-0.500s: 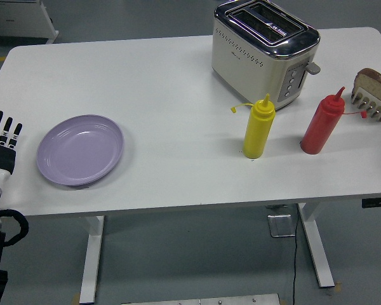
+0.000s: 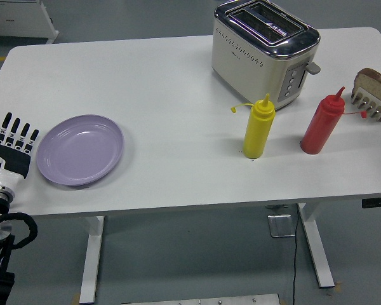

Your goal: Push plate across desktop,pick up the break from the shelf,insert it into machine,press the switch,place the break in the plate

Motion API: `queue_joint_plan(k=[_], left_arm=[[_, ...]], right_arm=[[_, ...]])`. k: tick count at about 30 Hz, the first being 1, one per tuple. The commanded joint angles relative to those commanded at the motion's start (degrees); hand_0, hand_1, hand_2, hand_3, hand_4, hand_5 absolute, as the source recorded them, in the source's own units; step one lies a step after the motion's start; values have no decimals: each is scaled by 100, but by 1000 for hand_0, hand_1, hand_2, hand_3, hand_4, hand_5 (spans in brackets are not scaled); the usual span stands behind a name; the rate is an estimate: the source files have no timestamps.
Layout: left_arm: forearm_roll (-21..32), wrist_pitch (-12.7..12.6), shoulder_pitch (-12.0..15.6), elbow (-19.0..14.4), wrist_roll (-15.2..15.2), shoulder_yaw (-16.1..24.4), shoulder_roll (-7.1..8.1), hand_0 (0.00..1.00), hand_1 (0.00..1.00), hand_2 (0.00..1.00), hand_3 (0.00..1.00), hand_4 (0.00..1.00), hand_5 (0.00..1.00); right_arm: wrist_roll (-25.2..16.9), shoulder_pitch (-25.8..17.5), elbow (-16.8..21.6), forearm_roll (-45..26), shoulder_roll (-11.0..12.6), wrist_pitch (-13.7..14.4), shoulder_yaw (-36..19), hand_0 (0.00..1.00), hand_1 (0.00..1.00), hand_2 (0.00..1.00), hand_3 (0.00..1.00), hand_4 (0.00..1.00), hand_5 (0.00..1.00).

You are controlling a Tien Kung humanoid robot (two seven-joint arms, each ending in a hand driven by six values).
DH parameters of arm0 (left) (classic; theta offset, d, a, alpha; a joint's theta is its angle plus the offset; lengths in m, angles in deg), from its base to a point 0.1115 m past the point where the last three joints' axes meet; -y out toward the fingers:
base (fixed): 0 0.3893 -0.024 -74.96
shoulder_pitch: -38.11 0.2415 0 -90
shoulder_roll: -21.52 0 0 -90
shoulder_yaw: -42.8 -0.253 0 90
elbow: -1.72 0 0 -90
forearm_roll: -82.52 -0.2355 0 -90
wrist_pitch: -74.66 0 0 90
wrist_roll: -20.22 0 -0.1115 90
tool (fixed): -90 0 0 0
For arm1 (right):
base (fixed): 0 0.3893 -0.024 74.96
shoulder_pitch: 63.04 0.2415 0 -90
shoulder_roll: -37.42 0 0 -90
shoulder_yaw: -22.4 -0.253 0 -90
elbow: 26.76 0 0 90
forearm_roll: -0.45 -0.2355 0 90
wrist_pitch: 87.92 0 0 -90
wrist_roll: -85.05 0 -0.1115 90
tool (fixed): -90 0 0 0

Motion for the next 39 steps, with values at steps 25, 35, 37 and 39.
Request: queue_joint_plan(k=[25,35,37,39], left_arm=[[185,98,-343,334,-34,-663,-62,913,961,964,824,667,998],[244,101,-507,464,-24,-910,-122,913,963,963,829,669,998],[252,101,-533,485,-21,-938,-130,913,963,963,829,669,998],[268,106,-571,513,-15,-988,-141,911,962,961,829,670,998]], right_arm=[[272,536,-185,5161,308,696,1142,942,887,890,909,781,313],[660,790,-316,7205,277,601,1400,973,922,934,942,817,336],[710,834,-351,7580,270,613,1432,973,922,934,942,817,336],[787,894,-413,7929,262,620,1480,975,920,939,944,830,349]])
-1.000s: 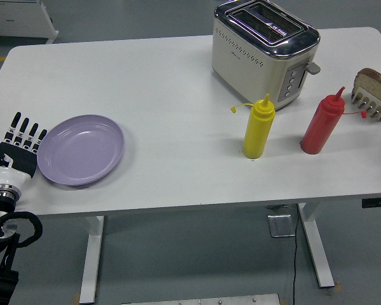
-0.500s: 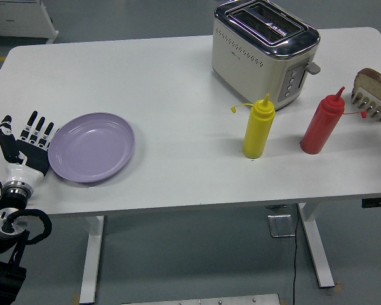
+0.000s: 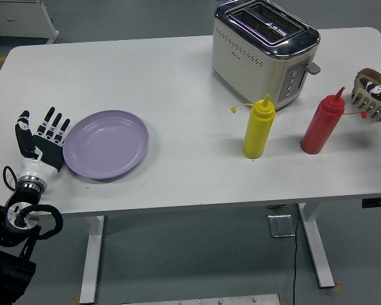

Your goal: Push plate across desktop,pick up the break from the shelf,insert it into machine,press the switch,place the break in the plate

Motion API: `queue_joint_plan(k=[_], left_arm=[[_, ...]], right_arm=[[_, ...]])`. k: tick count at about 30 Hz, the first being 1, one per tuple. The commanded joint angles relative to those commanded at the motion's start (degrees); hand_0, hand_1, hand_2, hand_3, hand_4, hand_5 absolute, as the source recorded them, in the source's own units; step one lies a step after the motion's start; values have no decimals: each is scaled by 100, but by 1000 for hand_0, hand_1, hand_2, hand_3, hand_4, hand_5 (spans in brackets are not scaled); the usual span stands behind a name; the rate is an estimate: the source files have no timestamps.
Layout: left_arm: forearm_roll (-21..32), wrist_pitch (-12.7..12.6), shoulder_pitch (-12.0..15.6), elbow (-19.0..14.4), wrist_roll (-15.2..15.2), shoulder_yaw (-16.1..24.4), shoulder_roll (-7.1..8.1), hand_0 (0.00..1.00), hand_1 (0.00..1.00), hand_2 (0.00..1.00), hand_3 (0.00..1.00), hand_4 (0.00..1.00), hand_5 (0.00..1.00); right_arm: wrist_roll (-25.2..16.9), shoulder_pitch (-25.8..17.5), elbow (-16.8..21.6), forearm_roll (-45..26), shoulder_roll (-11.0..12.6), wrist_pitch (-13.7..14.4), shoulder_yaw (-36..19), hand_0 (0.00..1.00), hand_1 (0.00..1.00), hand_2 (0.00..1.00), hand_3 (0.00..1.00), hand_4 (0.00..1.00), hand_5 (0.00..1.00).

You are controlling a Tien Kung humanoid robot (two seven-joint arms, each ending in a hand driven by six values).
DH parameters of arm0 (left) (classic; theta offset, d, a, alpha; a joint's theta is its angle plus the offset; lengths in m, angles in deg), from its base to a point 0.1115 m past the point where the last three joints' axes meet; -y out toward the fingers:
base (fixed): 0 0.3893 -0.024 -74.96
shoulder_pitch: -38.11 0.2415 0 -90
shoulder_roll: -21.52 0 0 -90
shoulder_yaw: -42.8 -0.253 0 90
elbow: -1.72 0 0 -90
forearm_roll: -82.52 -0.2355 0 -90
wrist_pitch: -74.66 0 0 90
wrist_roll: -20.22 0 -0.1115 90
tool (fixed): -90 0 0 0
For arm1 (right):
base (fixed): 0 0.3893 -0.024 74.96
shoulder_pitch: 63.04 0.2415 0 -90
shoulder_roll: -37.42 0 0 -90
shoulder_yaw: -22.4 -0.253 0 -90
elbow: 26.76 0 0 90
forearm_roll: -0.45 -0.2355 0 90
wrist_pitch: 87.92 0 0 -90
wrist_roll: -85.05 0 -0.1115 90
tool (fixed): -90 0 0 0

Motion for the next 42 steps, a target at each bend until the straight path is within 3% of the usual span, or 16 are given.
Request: queue_joint_plan(k=[10,11,14,17,18,23,24,32,41,42], left_arm=[[86,34,-203,134,7,-333,-83,910,963,961,829,671,998],[93,37,-218,144,7,-358,-89,910,963,962,829,673,998],[119,44,-271,177,7,-448,-107,910,963,962,829,673,998],[138,50,-309,197,6,-516,-122,910,963,962,829,673,998],[145,52,-322,204,5,-540,-128,910,961,962,829,673,998],[186,65,-383,243,6,-684,-161,910,961,962,829,673,998],[193,68,-392,248,7,-711,-166,910,961,962,829,673,998],[243,97,-487,296,18,-905,-228,910,962,962,829,674,998],[289,120,-573,355,30,-1064,-293,909,962,963,829,677,998],[294,123,-580,360,31,-1080,-299,913,962,962,828,678,998]], right_arm=[[397,319,-411,1425,-71,142,247,962,903,931,931,841,359],[431,349,-446,1510,-77,171,272,893,850,847,880,835,360],[530,455,-563,1730,-94,283,351,893,850,847,880,835,360],[593,533,-647,1854,-104,363,410,893,850,847,880,835,360],[610,559,-676,1890,-107,383,431,791,755,719,779,807,333],[713,711,-864,2093,-122,469,566,791,755,719,779,807,333],[733,736,-897,2127,-124,475,587,704,694,656,716,783,305],[869,936,-1207,2388,-138,416,742,658,654,621,688,762,287],[822,1058,-1402,2496,-144,555,878,609,610,579,659,735,264],[815,1068,-1418,2505,-145,568,891,487,509,503,567,645,203]])
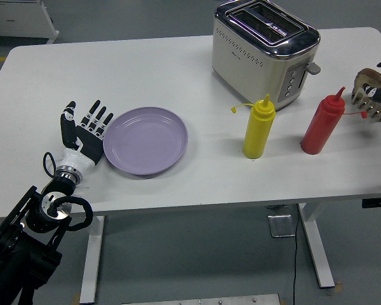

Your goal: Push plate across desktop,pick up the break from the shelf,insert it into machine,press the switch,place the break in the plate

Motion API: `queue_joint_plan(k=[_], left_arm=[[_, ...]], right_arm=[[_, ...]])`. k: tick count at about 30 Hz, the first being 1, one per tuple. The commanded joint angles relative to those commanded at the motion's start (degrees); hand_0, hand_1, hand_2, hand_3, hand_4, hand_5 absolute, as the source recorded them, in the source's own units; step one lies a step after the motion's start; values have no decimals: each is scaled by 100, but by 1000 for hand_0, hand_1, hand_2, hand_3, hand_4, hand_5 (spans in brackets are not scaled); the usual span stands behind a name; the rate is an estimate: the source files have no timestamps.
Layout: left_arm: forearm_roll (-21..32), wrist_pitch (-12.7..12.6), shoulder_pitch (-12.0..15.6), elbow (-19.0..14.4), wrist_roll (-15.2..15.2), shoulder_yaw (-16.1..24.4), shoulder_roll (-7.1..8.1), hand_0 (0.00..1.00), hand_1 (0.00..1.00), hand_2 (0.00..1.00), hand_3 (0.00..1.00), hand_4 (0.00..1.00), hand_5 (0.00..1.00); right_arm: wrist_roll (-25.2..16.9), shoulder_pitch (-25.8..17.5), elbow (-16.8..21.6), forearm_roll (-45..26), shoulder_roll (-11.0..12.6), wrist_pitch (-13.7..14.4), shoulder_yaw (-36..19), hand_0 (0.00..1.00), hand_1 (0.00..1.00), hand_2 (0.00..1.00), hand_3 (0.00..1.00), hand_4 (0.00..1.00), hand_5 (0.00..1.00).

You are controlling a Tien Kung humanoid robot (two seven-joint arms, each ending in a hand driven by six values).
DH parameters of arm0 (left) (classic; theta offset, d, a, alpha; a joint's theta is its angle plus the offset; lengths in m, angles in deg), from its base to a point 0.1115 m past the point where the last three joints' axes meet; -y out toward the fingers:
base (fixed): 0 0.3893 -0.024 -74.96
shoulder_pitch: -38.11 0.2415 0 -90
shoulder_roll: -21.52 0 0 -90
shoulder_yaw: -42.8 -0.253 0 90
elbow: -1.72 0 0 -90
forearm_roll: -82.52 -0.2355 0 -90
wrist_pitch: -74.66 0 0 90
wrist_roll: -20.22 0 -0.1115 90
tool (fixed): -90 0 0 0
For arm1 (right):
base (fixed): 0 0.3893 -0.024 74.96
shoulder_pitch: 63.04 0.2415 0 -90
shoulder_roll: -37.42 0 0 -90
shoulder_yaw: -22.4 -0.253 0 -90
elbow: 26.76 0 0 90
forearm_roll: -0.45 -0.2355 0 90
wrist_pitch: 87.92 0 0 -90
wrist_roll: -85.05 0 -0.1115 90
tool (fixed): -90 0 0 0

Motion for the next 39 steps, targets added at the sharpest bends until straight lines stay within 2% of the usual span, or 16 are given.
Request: queue_joint_plan(k=[5,6,11,12,17,18,21,33,36,39], left_arm=[[32,27,-58,41,10,-79,-39,913,962,962,828,678,998],[39,32,-78,55,13,-95,-50,914,960,962,828,678,998],[75,50,-186,124,27,-181,-95,914,960,962,828,678,998],[82,52,-209,140,30,-197,-105,914,960,961,824,679,998],[126,68,-320,223,43,-294,-157,914,960,961,824,679,998],[135,73,-344,241,46,-314,-168,913,959,960,822,679,998],[164,84,-422,302,54,-377,-196,913,959,960,822,679,998],[236,108,-635,453,92,-502,-255,911,955,952,816,681,998],[243,41,-633,402,150,-475,-249,895,939,926,804,678,998],[58,-162,-537,193,233,-278,-211,895,939,926,804,678,998]], right_arm=[[-43,42,-86,46,-12,43,63,487,509,503,567,645,203],[-53,50,-106,60,-15,54,76,423,451,490,530,562,139],[-114,84,-186,109,-27,150,121,423,451,490,530,562,139],[-126,90,-201,114,-28,178,129,347,422,474,520,456,78],[-196,102,-241,95,-24,298,139,347,422,474,520,456,78],[-214,103,-242,89,-22,320,140,328,415,470,516,420,47],[-264,106,-230,76,-22,389,146,328,415,470,516,420,47],[-403,106,-21,-14,26,683,143,313,408,462,511,388,43],[-452,109,96,-95,46,806,132,305,401,456,506,376,39],[-490,122,271,-172,80,921,115,305,401,456,506,376,39]])
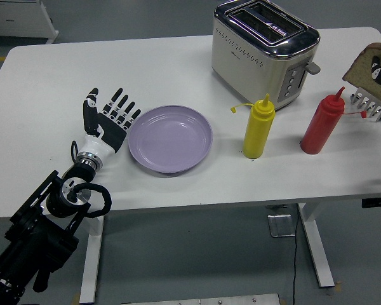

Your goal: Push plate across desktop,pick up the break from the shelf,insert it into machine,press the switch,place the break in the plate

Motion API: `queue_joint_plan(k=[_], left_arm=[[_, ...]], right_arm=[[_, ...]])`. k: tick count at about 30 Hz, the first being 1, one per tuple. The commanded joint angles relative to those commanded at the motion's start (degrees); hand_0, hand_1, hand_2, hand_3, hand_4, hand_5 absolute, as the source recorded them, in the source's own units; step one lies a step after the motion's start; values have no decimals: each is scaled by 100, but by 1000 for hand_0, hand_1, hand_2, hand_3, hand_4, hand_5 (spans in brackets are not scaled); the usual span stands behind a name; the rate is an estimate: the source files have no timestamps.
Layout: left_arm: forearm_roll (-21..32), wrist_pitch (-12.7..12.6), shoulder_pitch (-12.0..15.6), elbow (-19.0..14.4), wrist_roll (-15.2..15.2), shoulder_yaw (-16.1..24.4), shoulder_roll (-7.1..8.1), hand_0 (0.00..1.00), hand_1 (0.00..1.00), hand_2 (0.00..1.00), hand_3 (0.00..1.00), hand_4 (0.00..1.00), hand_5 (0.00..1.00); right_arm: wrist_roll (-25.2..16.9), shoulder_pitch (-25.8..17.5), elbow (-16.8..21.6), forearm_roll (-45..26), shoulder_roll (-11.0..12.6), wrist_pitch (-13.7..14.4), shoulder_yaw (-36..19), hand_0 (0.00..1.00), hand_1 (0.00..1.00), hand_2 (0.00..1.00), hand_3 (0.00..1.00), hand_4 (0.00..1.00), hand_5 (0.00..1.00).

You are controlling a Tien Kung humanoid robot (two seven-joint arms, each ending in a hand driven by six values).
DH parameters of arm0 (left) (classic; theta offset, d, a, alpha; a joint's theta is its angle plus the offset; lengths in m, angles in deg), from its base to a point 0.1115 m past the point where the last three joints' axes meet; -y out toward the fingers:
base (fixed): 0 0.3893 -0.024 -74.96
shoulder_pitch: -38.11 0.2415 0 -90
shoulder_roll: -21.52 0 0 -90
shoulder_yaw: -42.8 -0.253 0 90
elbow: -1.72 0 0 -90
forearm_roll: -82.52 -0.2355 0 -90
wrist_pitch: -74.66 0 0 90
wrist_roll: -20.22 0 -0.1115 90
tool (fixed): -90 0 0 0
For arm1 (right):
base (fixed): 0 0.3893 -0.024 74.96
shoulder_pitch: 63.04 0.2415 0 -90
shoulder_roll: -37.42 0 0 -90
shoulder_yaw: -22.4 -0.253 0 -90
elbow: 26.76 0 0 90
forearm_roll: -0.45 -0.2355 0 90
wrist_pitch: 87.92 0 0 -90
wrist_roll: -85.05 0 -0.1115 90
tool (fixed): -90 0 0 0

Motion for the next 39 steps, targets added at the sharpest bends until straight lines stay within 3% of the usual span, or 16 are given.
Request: queue_joint_plan(k=[8,9,20,28,33,39], left_arm=[[-565,-360,426,-839,61,977,132,894,937,919,805,676,998],[-560,-379,515,-968,56,1127,175,858,918,906,799,673,998],[241,-311,1412,-2048,-34,2580,488,857,914,905,795,673,998],[317,-272,1929,-2331,-94,3100,582,859,914,902,792,659,998],[296,-257,1995,-2361,-111,3164,595,859,914,902,792,655,998],[272,-247,1997,-2349,-119,3158,602,853,914,903,790,653,998]], right_arm=[[-58,47,542,-266,168,301,-5,306,401,453,504,370,35],[-68,72,646,-372,194,350,18,313,391,447,498,355,22],[-48,664,1347,-1498,245,599,316,311,391,446,499,353,23],[180,1305,1419,-2228,122,587,717,298,378,439,496,334,12],[538,1724,1358,-2536,-24,459,969,294,372,440,497,342,16],[1260,2333,1066,-2764,-399,207,1240,306,371,441,500,318,2]])
